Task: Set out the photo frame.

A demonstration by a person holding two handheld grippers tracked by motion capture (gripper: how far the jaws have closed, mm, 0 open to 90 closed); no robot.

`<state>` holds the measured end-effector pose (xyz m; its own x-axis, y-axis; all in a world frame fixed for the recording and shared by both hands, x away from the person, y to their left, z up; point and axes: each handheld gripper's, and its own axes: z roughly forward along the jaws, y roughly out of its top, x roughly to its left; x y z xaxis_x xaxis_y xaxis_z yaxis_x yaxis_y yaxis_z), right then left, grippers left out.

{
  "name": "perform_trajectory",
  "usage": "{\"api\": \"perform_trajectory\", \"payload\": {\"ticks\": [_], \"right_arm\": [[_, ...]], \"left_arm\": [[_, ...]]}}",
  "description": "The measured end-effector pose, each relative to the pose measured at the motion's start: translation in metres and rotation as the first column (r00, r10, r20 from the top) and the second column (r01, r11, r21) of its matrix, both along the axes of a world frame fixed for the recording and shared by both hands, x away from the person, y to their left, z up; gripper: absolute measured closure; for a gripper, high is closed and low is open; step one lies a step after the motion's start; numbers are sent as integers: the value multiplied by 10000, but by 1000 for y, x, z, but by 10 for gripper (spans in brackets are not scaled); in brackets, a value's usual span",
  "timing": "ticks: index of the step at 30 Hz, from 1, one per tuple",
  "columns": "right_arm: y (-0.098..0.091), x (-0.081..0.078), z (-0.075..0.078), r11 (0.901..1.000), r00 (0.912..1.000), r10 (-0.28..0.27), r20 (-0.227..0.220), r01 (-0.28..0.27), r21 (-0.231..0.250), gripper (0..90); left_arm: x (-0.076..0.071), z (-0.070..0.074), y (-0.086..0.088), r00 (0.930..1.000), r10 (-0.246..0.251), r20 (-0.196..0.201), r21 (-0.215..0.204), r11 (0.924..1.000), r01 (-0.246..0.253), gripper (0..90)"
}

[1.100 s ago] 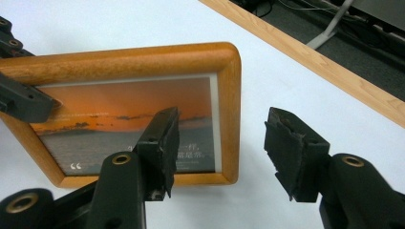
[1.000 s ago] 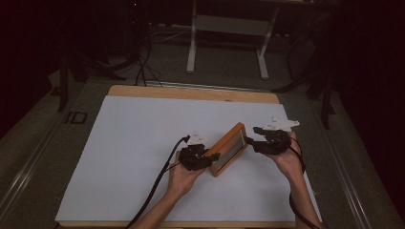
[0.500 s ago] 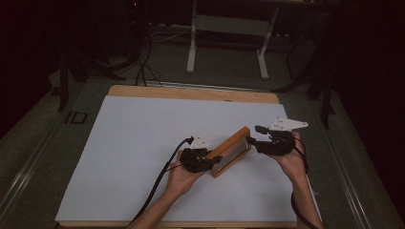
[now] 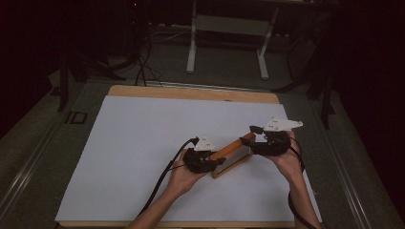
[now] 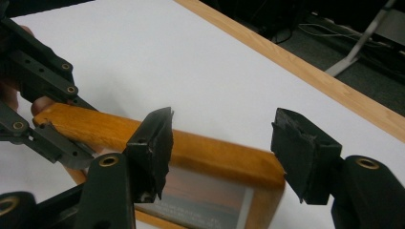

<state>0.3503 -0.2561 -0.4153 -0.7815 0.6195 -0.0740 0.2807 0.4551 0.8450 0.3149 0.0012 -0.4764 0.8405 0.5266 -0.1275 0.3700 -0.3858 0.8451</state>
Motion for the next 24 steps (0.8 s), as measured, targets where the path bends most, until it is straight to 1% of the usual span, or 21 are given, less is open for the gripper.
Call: {"api": "perform_trajectory", "payload": {"ticks": [5, 7, 8, 9, 12, 13, 14, 15, 17, 18, 19, 21, 24], "right_arm": [[2, 0, -1, 9995, 9996, 290, -74, -291, -105, 388], [2, 0, -2, 9991, 9991, 400, -128, -402, -153, 389], [1, 0, -3, 9989, 9988, 448, -171, -451, -152, 389], [1, 0, -3, 9987, 9987, 486, -177, -488, -154, 389], [1, 0, -5, 9981, 9976, 603, -328, -607, -91, 390], [1, 0, -5, 9981, 9976, 603, -328, -607, -91, 390], [2, 0, -7, 9972, 9966, 727, -385, -733, -153, 391], [2, 0, -8, 9969, 9964, 756, -389, -763, -184, 390], [2, 0, -9, 9962, 9955, 837, -451, -847, -211, 390], [3, 0, -9, 9957, 9950, 887, -468, -899, -241, 390], [3, 0, -10, 9955, 9947, 899, -494, -911, -242, 391], [3, 0, -10, 9951, 9942, 938, -530, -953, -261, 390], [4, -1, -11, 9945, 9936, 993, -529, -1009, -286, 390]], "left_arm": [[0, 1, -7, 9983, -481, 325, 341, 9983, 470, 693], [-1, 1, -8, 9979, -541, 348, 359, 9980, 529, 693], [-2, 1, -10, 9970, -626, 464, 380, 9974, 608, 692], [-2, 1, -10, 9968, -639, 482, 383, 9973, 620, 692], [-1, 0, -8, 9974, -591, 406, 191, 9981, 584, 689], [-1, 0, -8, 9974, -591, 406, 191, 9981, 584, 686], [0, -3, -7, 9978, -611, 257, -117, 9980, 614, 676], [-1, -5, -6, 9978, -649, 118, -239, 9976, 651, 666], [-2, -10, -6, 9971, -754, 54, -228, 9969, 755, 621], [-3, -12, -6, 9970, -767, 69, -297, 9966, 769, 579], [-5, -15, -5, 9971, -752, 72, -330, 9966, 754, 570], [-6, -19, -5, 9978, -648, 127, -176, 9977, 650, 567], [-8, -27, -3, 9985, -543, 82, -190, 9983, 545, 530]]}}
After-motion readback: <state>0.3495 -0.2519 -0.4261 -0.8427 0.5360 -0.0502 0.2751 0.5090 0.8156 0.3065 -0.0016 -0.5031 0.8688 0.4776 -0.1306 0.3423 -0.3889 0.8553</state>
